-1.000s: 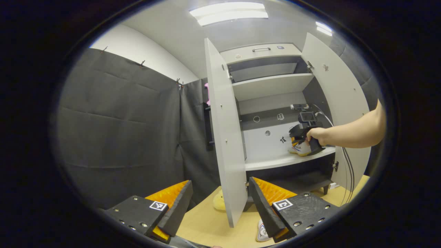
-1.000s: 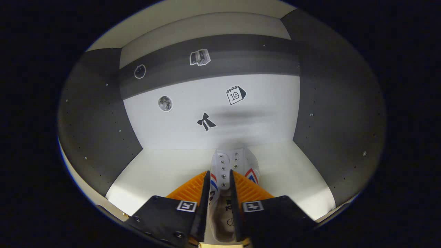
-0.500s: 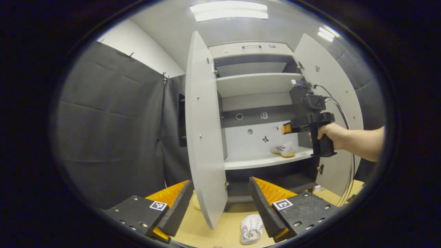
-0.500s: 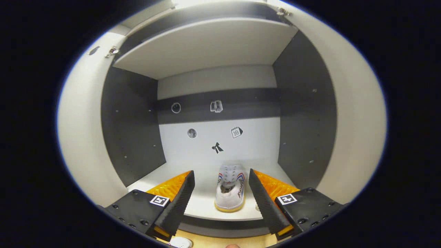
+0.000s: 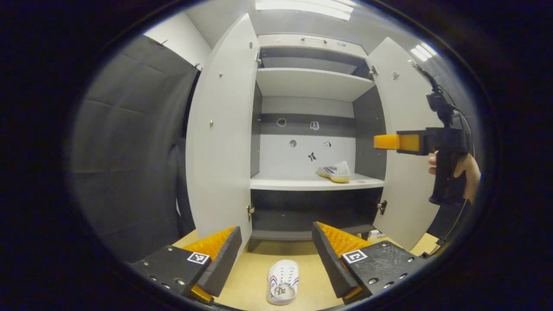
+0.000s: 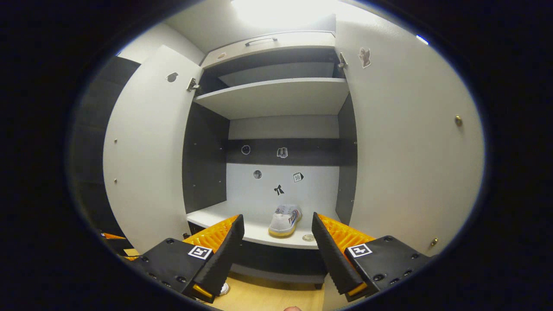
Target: Grab one shoe with the right hand and put it into the shoe cabinet, grab the other shoe with the left hand and put it into the shoe cabinet; then close the right door with the right hand and the left door with the left hand.
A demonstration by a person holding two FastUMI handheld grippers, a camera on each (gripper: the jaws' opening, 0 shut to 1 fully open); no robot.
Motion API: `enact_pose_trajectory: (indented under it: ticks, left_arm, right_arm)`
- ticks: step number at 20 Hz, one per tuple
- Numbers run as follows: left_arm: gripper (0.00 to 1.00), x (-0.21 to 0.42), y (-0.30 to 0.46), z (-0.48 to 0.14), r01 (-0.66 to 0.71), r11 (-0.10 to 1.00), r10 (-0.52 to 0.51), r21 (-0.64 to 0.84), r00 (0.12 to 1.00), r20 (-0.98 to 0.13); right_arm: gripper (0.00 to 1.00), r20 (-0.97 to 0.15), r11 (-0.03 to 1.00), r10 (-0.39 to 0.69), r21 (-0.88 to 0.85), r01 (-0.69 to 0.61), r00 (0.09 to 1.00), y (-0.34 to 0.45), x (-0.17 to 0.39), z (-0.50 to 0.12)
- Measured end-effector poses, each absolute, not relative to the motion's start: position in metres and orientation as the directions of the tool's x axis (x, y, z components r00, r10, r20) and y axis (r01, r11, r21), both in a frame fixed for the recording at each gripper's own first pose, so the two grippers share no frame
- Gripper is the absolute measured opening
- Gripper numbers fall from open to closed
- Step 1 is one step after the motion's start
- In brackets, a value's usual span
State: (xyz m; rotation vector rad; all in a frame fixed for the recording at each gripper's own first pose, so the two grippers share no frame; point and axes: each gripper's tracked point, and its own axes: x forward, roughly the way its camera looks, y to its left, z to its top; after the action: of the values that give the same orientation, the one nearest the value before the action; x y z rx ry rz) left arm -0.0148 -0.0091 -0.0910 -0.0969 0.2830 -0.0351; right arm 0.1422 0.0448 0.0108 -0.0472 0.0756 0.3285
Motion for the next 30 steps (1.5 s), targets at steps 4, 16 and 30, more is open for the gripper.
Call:
enact_pose_trajectory:
  ticks: [4, 16, 30]
  left_arm:
    - [0.95, 0.000, -0.014, -0.140, 0.053, 0.996, -0.076, -0.074, 0.932, -0.356]
    - [0.95, 0.011, -0.029, -0.297, 0.147, 0.988, -0.150, -0.057, 0.765, -0.626]
    - [0.96, 0.003, -0.033, -0.401, 0.189, 0.974, -0.209, -0.122, 0.557, -0.804]
  right_arm:
    - [0.98, -0.098, 0.925, 0.368, -0.059, -0.375, 0.924, 0.033, 0.104, -0.007]
    - [1.00, -0.223, 0.970, 0.237, 0.007, -0.241, 0.946, -0.003, 0.068, -0.058]
    - [1.00, -0.272, 0.983, 0.166, -0.033, -0.182, 0.948, 0.006, 0.067, -0.075]
